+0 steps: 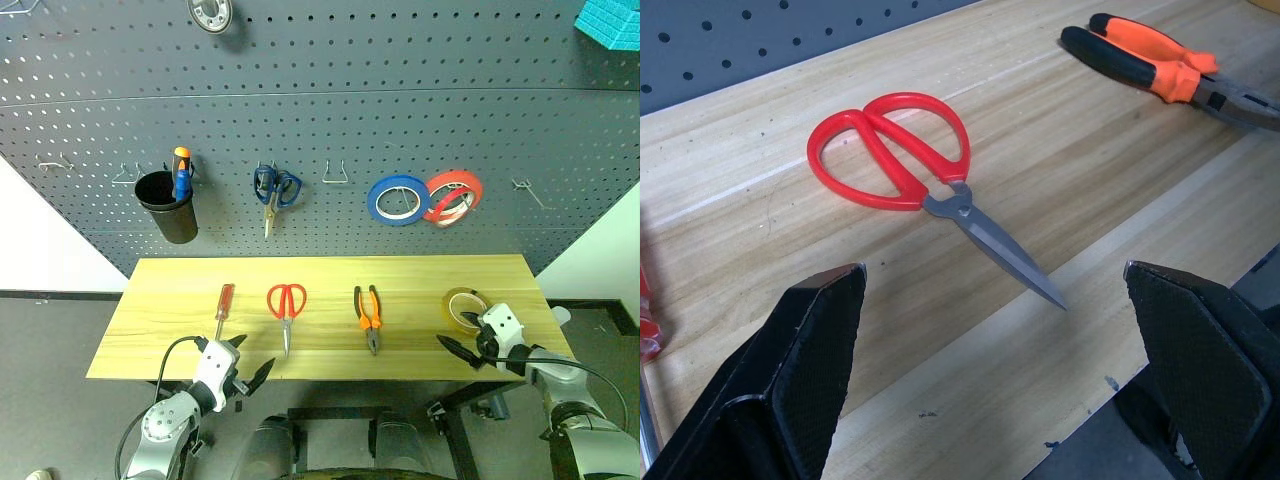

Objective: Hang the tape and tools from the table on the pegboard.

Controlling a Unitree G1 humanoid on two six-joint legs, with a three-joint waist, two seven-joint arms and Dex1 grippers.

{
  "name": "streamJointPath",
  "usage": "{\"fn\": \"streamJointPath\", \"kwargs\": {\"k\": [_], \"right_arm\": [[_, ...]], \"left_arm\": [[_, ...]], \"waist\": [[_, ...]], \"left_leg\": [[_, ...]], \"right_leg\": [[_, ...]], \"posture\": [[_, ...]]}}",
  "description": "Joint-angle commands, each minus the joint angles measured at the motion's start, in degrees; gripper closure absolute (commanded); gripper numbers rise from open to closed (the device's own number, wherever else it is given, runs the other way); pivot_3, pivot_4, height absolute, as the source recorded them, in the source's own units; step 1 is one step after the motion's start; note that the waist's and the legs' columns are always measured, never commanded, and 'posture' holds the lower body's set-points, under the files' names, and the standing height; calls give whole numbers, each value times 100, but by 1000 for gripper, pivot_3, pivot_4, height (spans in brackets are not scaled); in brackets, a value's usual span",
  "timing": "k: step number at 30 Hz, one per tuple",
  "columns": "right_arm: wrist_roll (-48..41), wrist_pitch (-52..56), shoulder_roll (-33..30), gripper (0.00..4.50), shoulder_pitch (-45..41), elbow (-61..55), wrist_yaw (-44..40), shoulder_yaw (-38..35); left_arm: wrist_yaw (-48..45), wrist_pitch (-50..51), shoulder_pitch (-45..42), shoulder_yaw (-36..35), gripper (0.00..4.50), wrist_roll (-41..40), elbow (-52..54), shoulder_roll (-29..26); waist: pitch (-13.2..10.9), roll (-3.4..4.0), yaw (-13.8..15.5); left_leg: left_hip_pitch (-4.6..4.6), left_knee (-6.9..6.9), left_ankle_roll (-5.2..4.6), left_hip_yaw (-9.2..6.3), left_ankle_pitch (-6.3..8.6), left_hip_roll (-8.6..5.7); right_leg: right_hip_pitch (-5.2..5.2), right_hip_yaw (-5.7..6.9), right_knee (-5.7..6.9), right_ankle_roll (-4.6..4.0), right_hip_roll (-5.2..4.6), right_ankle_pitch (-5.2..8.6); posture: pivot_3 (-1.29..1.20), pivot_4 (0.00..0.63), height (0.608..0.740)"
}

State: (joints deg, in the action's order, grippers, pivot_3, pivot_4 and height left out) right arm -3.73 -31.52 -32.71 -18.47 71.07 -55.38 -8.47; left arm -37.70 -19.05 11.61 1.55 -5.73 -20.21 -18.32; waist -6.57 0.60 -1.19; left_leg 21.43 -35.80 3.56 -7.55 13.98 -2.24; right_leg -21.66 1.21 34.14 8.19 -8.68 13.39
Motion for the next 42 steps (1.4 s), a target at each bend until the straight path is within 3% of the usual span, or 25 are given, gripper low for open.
{"fn": "streamJointPath", "kwargs": {"k": [1,20,33,42], "right_arm": [[-77,-32,-69,0,-105,-110,32,-92],[162,84,-88,0,-279,-338,346,121],[1037,811,-194,0,-580,-406,1216,870],[1257,1591,-189,0,-915,-237,1500,1079]], "left_arm": [[-27,-19,-35,8,175,-65,108,-21],[-273,53,-585,163,175,33,64,-73],[-1362,595,-1888,863,83,-114,156,17],[-2050,1009,-2137,1232,83,-224,431,35]], "waist": [[0,0,1],[3,2,-2],[7,2,-42],[7,-2,-266]], "left_leg": [[0,0,0,0,0,0],[-2,-12,0,7,0,0],[-7,-22,-2,17,-1,-1],[-10,-21,-3,28,-2,-1]], "right_leg": [[0,0,0,0,0,0],[1,-8,6,-2,2,-2],[9,-25,8,-1,6,-6],[8,-40,10,3,7,-8]], "posture": [[-45,38,740],[-48,40,740],[-69,38,740],[-76,39,740]]}}
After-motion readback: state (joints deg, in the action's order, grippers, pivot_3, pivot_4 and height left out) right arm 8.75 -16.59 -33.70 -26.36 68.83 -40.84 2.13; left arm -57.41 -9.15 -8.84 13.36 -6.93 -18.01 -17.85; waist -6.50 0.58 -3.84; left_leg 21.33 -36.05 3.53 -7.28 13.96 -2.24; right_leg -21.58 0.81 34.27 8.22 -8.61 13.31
